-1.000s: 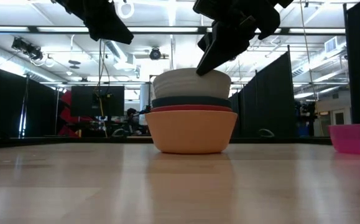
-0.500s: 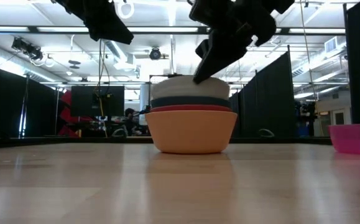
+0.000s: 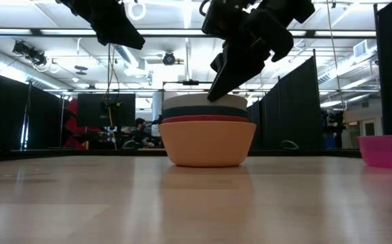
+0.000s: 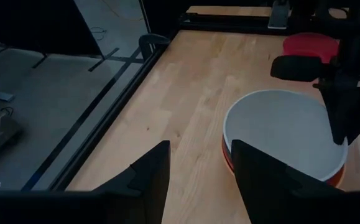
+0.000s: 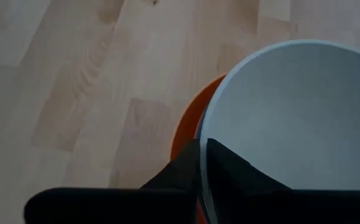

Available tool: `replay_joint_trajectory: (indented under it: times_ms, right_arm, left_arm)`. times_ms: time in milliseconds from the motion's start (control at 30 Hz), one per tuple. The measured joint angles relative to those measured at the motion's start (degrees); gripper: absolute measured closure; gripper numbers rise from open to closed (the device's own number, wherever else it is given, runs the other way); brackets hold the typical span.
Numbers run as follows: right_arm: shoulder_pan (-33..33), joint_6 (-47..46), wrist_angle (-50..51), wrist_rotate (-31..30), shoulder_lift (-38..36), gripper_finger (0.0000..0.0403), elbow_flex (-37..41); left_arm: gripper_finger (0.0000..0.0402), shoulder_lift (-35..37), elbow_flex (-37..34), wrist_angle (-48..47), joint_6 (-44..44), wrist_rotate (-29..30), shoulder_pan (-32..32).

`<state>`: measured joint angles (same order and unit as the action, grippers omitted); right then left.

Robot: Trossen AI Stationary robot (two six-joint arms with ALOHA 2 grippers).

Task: Nest bowls inside each other
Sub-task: Stack the white bowl on top of the blue bowl, then stack the pink bowl on top of the white bowl

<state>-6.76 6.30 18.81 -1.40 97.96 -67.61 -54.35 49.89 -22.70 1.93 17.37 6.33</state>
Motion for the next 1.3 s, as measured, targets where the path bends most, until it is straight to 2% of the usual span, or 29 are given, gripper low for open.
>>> replay_joint_trajectory:
  times_ms: [267, 500, 1067, 1300]
  right_arm:
    - [0.12, -0.23, 0.00, -0.16, -0.33, 0.0313, 0.00]
    - [0.10, -0.74, -0.07, -0.26, -4.37, 0.0278, 0.07]
    - [-1.93, -5.58, 6.23, -10.31, -35.24, 0.0303, 7.37]
    - [-3.16, -15.59, 3.74, -12.34, -46.63, 0.0319, 22.72]
  left_arm:
    - [0.0243, -0.02, 0.00, -0.03, 0.04, 0.00, 0.00]
    - [0.0243, -0.02, 0.00, 0.02, 0.00, 0.00, 0.00]
    - [0.0243, -0.02, 0.00, -0.13, -0.97, 0.00, -0.02]
    - [0.0243, -0.02, 0.00, 0.05, -1.46, 0.00, -0.02]
